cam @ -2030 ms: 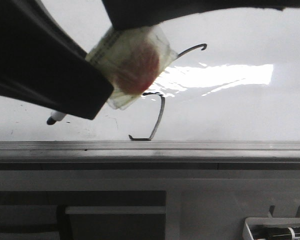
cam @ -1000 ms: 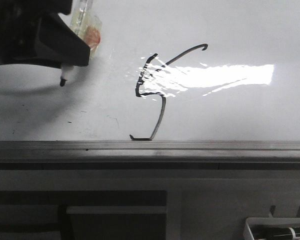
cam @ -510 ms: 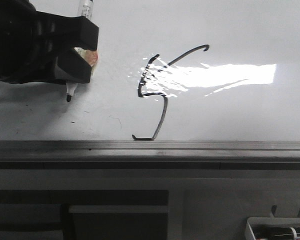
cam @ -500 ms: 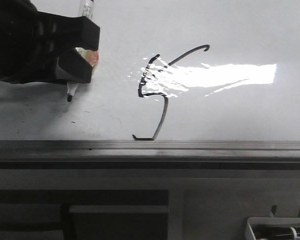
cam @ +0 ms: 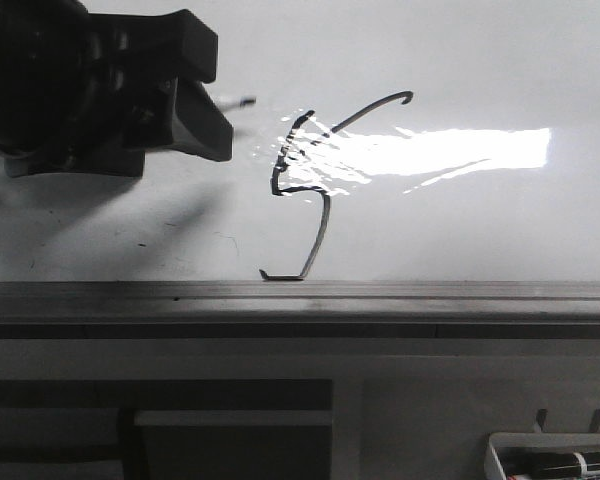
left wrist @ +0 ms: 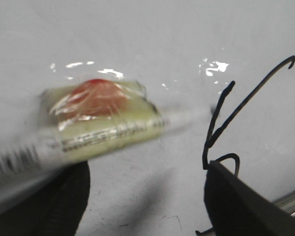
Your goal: Write number 5 on whiteboard
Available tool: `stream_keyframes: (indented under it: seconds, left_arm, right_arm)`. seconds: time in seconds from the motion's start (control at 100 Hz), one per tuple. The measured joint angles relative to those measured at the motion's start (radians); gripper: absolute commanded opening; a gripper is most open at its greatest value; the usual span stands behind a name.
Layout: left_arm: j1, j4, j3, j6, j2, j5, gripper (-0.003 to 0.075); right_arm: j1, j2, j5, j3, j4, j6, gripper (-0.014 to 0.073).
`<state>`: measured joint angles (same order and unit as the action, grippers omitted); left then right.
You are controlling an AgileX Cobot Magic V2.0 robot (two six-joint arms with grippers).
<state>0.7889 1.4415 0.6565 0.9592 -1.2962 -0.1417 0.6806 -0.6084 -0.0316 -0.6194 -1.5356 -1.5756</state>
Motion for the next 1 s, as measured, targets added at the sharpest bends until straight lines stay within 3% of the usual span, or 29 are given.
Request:
stream_keyframes:
  seconds: [0.71,0.85,1.0]
  left_arm:
    - [-0.015,0.055,-0.023,-0.002,0.207,-0.137,0.0529]
    - [-0.015,0.057,-0.029,0.044,0.315,-0.156,0.0383]
    - [-0.015,0.059,-0.077,0.162,0.471,-0.191,0.0129]
  right_arm:
    - [0.0,0.004,-0.009,0.002,-0.001,0.0,-0.0062]
    - [0.0,0.031,-0.004,0.004,-0.001,0.0,-0.0062]
    - [0.0,0.085,0.032,0.074,-0.002,0.0,-0.0063]
